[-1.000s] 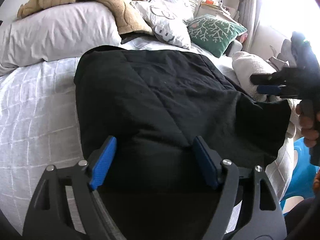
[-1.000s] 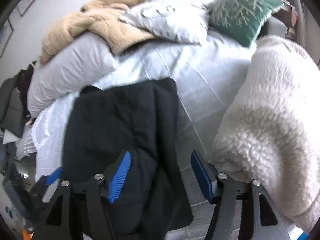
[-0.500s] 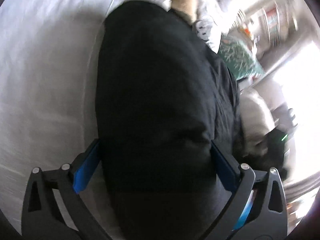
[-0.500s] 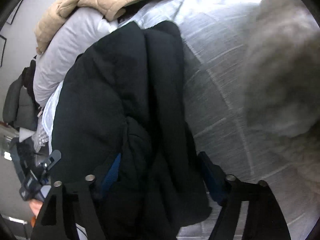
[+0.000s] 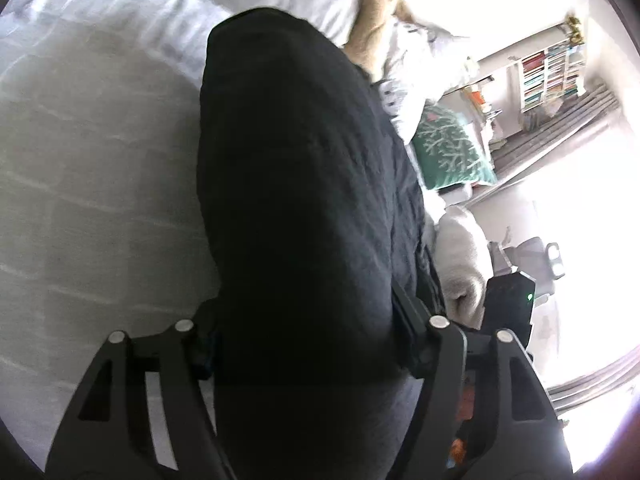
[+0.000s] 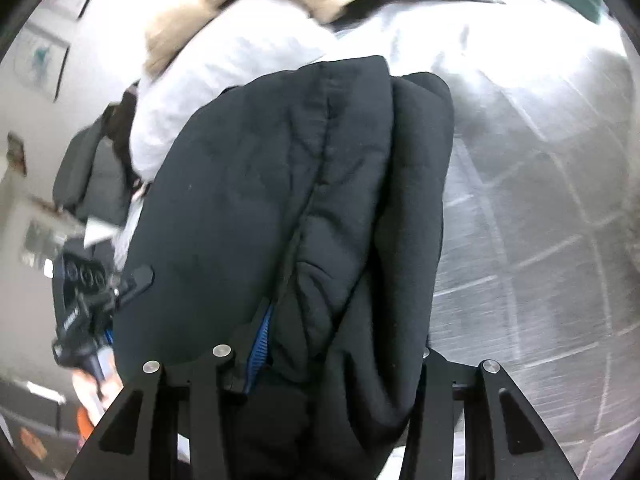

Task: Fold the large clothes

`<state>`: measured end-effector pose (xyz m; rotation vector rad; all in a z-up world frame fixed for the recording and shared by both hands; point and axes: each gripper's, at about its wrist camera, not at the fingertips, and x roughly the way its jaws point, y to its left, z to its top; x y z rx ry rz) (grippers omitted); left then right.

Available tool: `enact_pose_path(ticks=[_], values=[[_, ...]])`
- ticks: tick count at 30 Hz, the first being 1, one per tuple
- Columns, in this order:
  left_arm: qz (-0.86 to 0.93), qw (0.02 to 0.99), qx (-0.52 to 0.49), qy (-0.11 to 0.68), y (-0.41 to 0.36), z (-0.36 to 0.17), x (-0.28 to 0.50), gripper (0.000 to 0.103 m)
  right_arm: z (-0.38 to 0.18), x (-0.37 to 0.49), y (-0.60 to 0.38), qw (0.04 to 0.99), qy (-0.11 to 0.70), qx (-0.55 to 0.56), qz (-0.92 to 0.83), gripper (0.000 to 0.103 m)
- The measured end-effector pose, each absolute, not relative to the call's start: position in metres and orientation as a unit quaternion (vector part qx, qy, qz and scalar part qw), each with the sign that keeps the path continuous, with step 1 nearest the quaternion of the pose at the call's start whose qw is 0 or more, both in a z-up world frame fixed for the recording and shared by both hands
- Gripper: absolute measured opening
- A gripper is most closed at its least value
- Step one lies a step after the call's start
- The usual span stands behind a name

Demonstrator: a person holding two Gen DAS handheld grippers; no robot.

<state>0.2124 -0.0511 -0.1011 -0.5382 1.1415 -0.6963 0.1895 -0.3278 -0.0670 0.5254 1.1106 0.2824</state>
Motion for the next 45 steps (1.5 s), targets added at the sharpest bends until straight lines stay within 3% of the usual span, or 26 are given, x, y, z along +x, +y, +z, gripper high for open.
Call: enact_pose_path(ticks=[3,5,8,14,17,19,24,27,29,37,42,45], values=[[-0.287,0.741,-0.216,0.568,-0.039,-0.141,0.209,0.082,-0.090,0.192,-0.319,0.794,0.560,0.212,0.106,0.065],[-0.287,0.750,-0.215,0.556,-0.033,-0.142,0.204,0.084,-0.095,0.192,-0.319,0.785,0.575,0.205,0.108,0.075],[-0.275,0.773,-0.185,0.541,-0.031,-0.112,0.201,0.083,-0.075,0.188,-0.332,0.793,0.561,0.219,0.093,0.076],[-0.224,0.883,-0.086,0.404,-0.043,-0.043,0.212,0.083,-0.011,0.183,-0.324,0.886,0.426,0.183,-0.018,0.077],[-0.202,0.903,-0.045,0.376,-0.073,-0.040,0.233,0.074,-0.002,0.212,-0.276,0.914,0.369,0.166,-0.014,0.071],[-0.204,0.903,-0.032,0.377,-0.095,-0.048,0.251,0.066,-0.003,0.223,-0.247,0.926,0.343,0.158,0.007,0.060],[-0.194,0.893,0.040,0.405,-0.133,-0.073,0.295,0.060,-0.043,0.262,-0.231,0.940,0.323,0.109,-0.020,0.058],[-0.174,0.890,0.072,0.415,-0.138,-0.094,0.315,0.062,-0.078,0.268,-0.262,0.922,0.354,0.147,-0.051,0.048],[-0.173,0.886,0.092,0.420,-0.140,-0.111,0.325,0.070,-0.090,0.267,-0.280,0.915,0.358,0.176,-0.057,0.038],[-0.190,0.878,0.067,0.435,-0.138,-0.147,0.345,0.082,-0.126,0.275,-0.308,0.895,0.367,0.249,-0.038,0.036],[-0.185,0.882,0.065,0.428,-0.131,-0.133,0.333,0.081,-0.116,0.268,-0.299,0.901,0.362,0.235,-0.039,0.037],[-0.189,0.883,0.044,0.427,-0.117,-0.112,0.310,0.080,-0.099,0.262,-0.296,0.901,0.368,0.226,-0.033,0.044]])
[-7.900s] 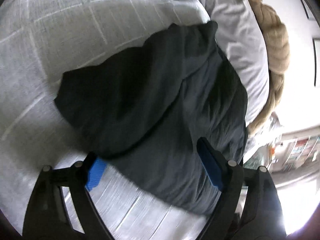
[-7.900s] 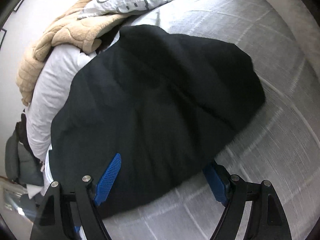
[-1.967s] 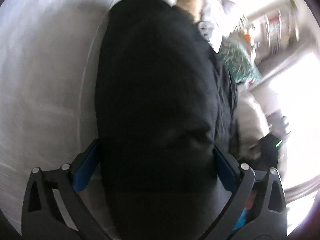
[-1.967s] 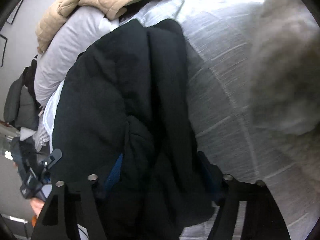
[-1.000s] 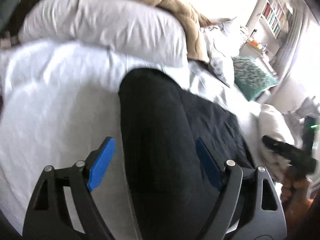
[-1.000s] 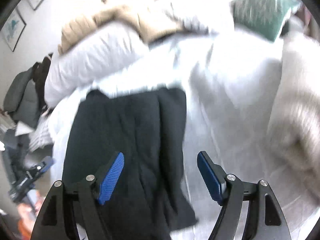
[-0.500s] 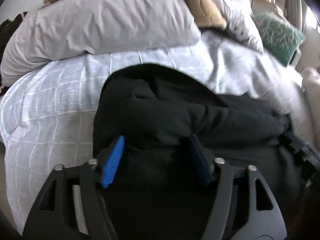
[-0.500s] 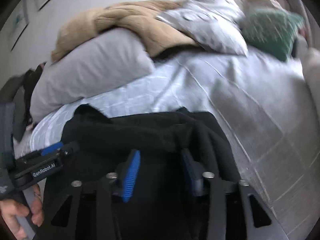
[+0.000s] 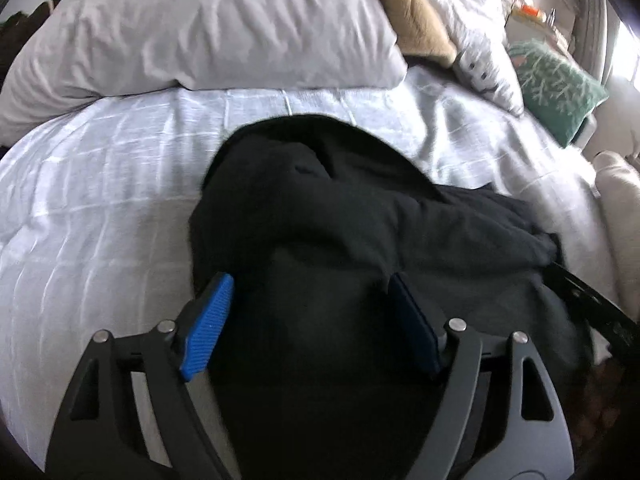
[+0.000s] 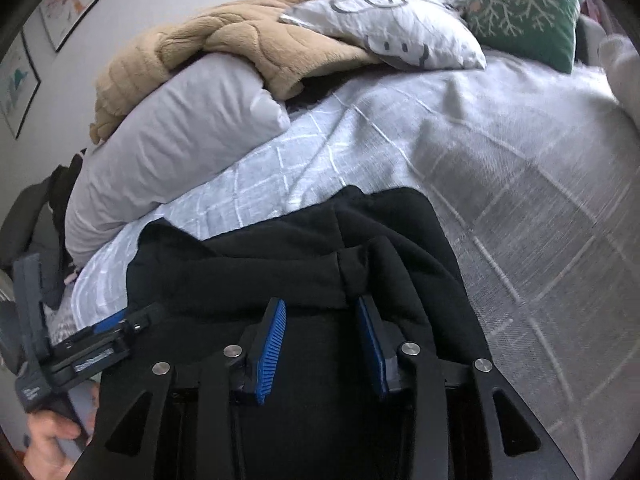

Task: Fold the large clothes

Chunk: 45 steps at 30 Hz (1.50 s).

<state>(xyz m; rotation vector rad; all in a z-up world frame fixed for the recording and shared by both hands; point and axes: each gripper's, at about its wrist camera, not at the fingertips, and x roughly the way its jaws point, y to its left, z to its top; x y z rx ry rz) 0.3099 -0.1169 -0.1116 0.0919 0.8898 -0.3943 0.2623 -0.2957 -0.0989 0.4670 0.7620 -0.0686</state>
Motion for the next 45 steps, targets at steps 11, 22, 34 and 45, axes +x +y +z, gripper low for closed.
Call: enact_pose_path(ticks=[11,22,34,45], values=[[-0.218,0.867,0.075,0.442,-0.105,-0.086,0.184,0.080,-0.027,0.187,-0.283,0.907,0.385,0.172,-0.020,0.055],[-0.221,0.834,0.045,0.503,-0.091,-0.080,0.102,0.081,-0.021,0.123,-0.292,0.876,0.462,0.124,-0.058,0.056],[-0.097,0.848,0.054,0.518,-0.078,-0.063,0.066,0.097,0.010,0.051,-0.263,0.883,0.456,0.071,-0.089,0.085],[-0.066,0.872,0.091,0.476,-0.083,-0.051,0.044,0.099,-0.002,0.050,-0.222,0.874,0.479,-0.002,-0.082,0.092]])
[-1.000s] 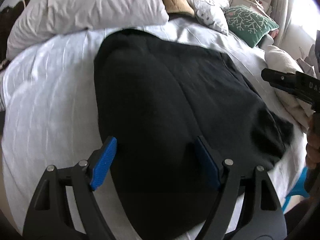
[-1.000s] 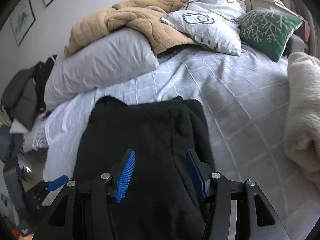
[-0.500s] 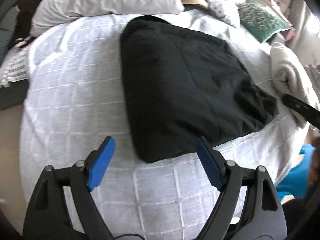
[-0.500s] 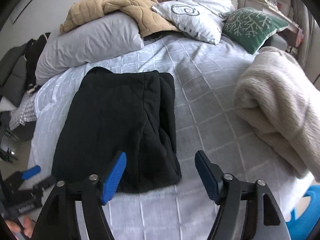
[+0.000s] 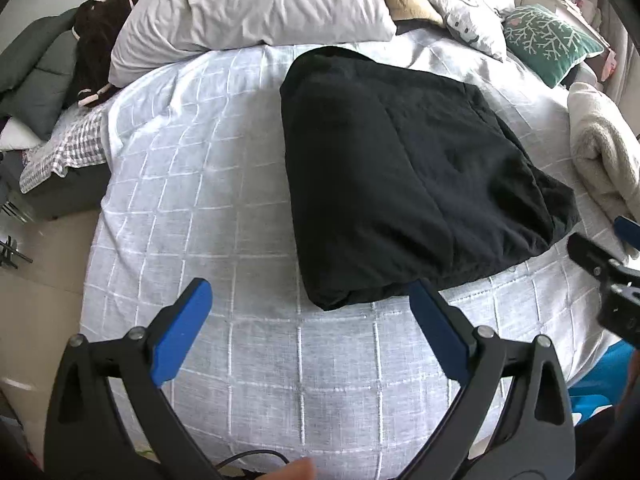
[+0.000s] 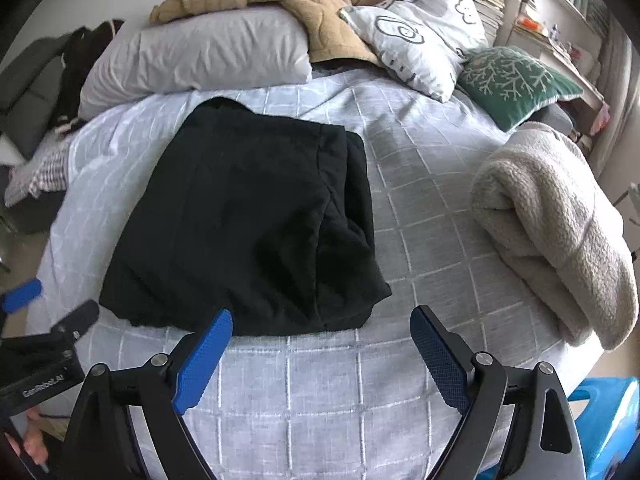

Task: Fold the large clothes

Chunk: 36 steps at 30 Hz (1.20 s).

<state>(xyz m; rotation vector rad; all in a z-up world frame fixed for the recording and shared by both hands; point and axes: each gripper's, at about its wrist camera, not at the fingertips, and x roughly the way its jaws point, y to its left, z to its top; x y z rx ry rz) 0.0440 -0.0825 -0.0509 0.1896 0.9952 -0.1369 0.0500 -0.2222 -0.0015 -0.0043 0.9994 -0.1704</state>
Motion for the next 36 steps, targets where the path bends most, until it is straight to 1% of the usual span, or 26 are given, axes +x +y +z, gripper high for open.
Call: enact_pose_path(ticks=[8,15,36], values=[[-0.077,0.868,0.070,0.485,-0.084,-0.055,0.043,0.099,-0.006,0.052,-0.223,0.872,0.481,-0.002,-0.087,0.092],[-0.081,0.862,0.065,0.496,-0.090,-0.060,0.042,0.099,-0.008,0.055,-0.223,0.869,0.487,0.004,-0.083,0.092],[-0.085,0.861,0.066,0.497,-0.092,-0.059,0.039,0.099,-0.010,0.053,-0.222,0.867,0.492,0.006,-0.078,0.092]])
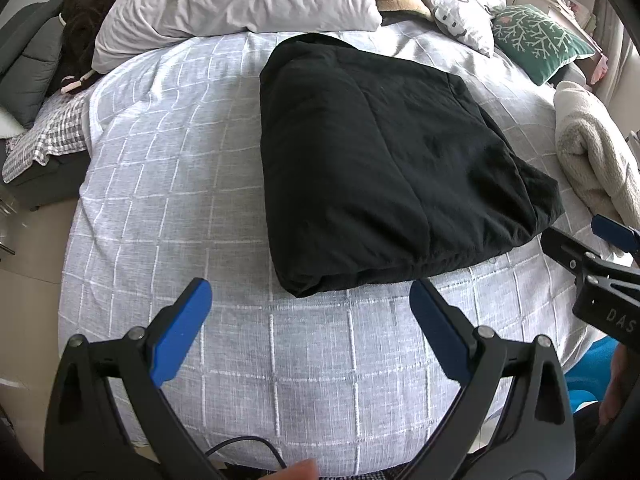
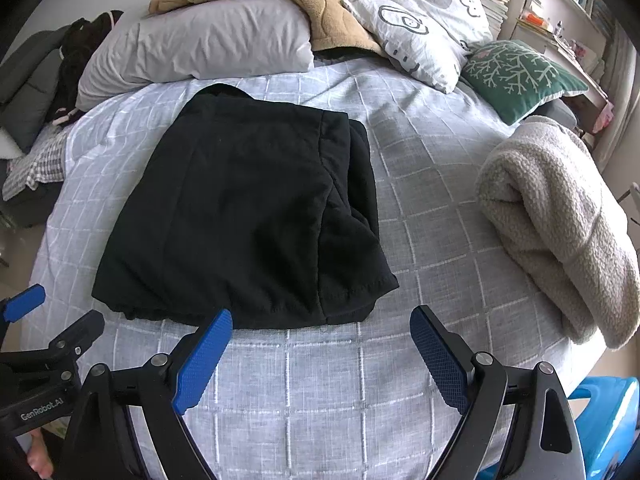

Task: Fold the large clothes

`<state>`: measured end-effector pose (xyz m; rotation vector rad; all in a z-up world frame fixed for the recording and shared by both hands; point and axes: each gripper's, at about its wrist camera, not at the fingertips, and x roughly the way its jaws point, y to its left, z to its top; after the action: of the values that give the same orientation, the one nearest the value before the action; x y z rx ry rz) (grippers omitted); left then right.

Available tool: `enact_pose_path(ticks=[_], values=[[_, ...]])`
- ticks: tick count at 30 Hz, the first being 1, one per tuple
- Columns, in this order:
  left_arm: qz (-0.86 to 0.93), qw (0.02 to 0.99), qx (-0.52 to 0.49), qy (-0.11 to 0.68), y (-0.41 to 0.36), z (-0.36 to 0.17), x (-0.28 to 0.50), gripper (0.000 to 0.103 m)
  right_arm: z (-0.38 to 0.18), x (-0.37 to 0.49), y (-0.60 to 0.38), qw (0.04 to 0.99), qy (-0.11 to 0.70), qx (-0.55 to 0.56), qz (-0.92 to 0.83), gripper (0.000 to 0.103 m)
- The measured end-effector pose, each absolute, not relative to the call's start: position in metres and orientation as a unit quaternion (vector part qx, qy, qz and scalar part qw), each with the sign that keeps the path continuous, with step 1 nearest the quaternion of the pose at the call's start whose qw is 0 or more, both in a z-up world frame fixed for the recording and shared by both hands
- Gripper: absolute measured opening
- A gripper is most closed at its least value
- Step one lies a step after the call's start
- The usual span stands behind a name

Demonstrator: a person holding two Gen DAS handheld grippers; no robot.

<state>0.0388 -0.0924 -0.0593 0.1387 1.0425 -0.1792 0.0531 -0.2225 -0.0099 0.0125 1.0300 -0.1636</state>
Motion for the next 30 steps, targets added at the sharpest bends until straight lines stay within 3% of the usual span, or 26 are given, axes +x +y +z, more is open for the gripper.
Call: enact_pose_path(ticks=[30], values=[[-0.092,0.859,0.067,0.500,-0.0928,-0.0610,0.0379,0.099,-0.0125,0.0534,-0.2198,0.866,0.494,0.007,-0.078,0.092]])
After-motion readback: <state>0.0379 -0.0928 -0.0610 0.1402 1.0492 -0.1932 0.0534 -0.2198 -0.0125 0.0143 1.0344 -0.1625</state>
